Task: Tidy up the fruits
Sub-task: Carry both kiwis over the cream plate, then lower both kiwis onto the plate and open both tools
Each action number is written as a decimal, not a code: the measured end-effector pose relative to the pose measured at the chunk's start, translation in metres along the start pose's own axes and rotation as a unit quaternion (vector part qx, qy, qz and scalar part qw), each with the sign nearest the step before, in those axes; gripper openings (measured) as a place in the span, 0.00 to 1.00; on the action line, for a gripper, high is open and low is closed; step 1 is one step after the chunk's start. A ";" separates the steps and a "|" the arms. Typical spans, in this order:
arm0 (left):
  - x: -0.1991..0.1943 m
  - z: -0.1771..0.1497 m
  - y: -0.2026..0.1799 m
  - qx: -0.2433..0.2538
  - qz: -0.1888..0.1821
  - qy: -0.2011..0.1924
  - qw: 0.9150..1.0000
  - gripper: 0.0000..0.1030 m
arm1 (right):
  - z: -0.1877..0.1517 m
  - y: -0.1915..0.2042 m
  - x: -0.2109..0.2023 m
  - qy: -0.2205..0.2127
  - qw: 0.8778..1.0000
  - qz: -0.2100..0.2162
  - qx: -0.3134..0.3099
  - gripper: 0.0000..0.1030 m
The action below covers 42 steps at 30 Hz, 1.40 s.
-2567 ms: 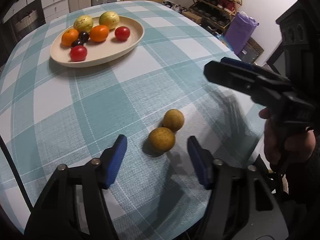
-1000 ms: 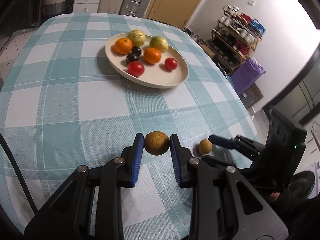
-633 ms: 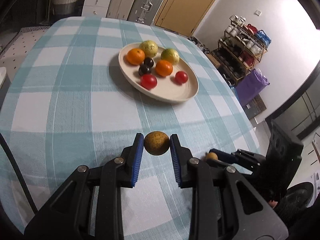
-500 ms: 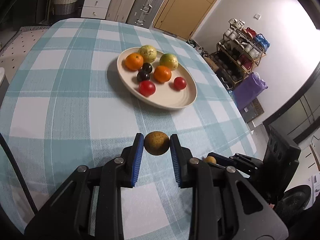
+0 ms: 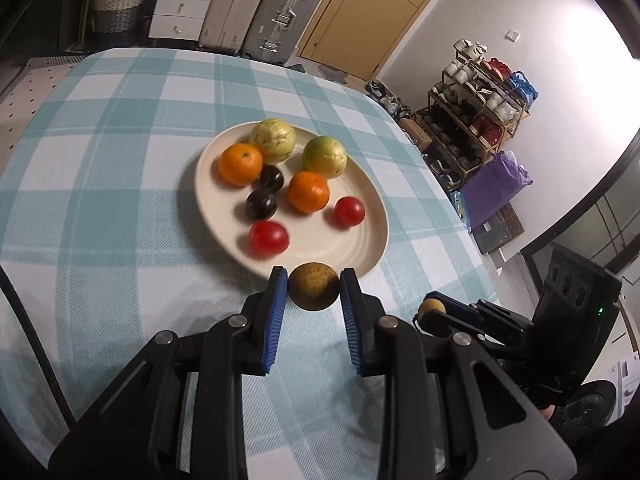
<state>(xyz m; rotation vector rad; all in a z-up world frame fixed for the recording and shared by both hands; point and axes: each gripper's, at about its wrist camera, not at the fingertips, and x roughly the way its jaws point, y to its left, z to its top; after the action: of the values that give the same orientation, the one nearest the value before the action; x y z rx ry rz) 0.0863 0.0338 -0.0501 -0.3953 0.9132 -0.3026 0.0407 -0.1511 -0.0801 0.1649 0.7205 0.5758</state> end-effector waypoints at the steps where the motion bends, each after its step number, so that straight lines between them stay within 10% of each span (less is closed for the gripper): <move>1: 0.004 0.003 -0.002 0.001 -0.002 0.002 1.000 0.23 | 0.005 -0.002 0.001 -0.002 1.000 0.003 0.001 0.26; 42: 0.105 0.057 -0.029 0.027 -0.004 0.049 0.998 0.26 | 0.118 -0.080 0.099 0.021 0.997 -0.015 0.078 0.34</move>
<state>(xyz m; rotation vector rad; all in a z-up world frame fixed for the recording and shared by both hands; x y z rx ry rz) 0.1911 -0.0239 -0.0799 -0.3372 0.9972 -0.3549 0.2137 -0.1574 -0.0760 0.2862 0.8073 0.4956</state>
